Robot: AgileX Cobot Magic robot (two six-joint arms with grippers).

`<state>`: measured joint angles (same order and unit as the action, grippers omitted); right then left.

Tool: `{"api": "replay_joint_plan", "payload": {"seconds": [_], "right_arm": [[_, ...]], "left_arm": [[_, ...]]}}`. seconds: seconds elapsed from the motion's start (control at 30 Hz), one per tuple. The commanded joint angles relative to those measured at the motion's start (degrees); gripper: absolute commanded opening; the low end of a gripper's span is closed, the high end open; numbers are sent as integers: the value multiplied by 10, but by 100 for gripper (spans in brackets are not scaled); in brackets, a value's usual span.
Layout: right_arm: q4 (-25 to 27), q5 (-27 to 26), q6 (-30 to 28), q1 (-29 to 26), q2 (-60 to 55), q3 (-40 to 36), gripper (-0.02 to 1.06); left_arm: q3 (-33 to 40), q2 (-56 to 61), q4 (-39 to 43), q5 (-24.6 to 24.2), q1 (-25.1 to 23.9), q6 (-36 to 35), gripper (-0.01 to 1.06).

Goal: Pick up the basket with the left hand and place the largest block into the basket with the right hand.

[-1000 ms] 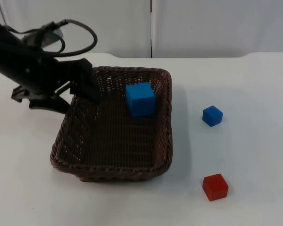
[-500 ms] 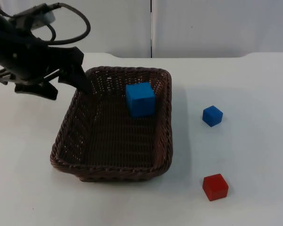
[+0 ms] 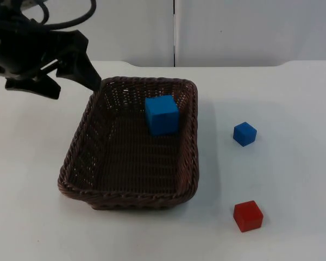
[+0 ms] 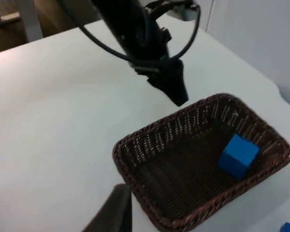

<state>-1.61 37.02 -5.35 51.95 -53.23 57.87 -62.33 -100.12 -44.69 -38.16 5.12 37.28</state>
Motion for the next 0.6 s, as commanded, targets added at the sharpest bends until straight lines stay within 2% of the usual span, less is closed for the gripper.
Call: {"api": "replay_joint_plan", "payload": {"seconds": [0.0, 0.4, 0.57], "right_arm": [[-8, -23, -5, -1, 30, -21, 105], [-1, -30, 4, -1, 93, -60, 105], [7, -30, 18, -1, 127, -104, 105]], "left_arm": [[36, 51, 6, 8, 2, -2, 73], [140, 203, 5, 30, 2, 5, 73], [193, 310, 7, 29, 2, 4, 73]]}}
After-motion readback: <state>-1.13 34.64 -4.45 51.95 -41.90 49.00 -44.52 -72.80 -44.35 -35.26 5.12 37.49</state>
